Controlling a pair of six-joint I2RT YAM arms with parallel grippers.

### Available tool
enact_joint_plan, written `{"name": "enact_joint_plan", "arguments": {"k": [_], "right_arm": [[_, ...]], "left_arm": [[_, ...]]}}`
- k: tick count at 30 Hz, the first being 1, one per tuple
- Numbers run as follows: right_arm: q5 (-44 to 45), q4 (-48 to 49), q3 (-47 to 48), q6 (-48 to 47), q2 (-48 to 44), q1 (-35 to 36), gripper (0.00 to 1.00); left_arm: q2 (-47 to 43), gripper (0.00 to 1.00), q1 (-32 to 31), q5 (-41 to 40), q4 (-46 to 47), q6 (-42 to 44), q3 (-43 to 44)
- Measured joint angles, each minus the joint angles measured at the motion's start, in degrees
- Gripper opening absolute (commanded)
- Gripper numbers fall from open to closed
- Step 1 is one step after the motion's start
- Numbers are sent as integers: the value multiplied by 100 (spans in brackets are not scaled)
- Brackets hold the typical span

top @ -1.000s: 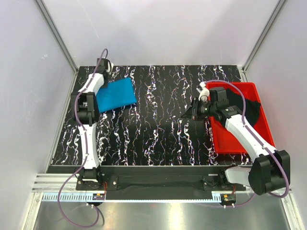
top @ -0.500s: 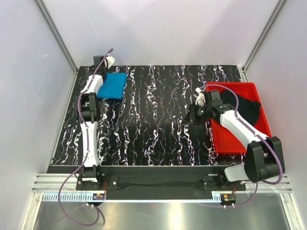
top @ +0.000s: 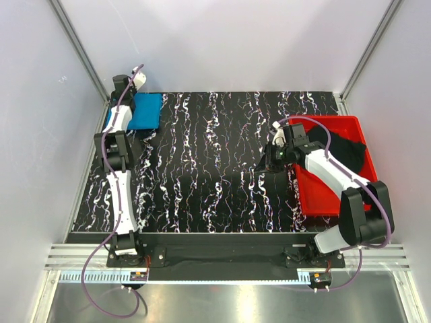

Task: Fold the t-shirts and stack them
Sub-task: Neatly place the folded tshirt to the corner

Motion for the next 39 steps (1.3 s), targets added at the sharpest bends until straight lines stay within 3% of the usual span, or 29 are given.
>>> {"name": "enact_joint_plan", "arguments": {"k": [20, 22, 23, 24, 28, 33, 39], "right_arm": [[114, 2, 177, -20, 203, -2, 19], [114, 2, 177, -20, 210, -2, 19], [114, 2, 179, -17, 210, -2, 19], [114, 2, 179, -17, 212, -2, 19], [114, 2, 181, -17, 225, -2, 19], [116, -4, 190, -15, 223, -2, 19], [160, -177, 190, 52, -136, -2, 19]], "left_arm": [[225, 1, 197, 280, 568, 144, 103], [225, 9, 229, 269, 647, 142, 103], [225, 26, 236, 269, 680, 142, 103], [225, 33, 245, 264, 721, 164, 103], [225, 53, 262, 203, 992, 92, 101], [173, 55, 219, 101, 1172, -214, 2], [-953, 55, -57, -107, 1252, -1099, -1467]]}}
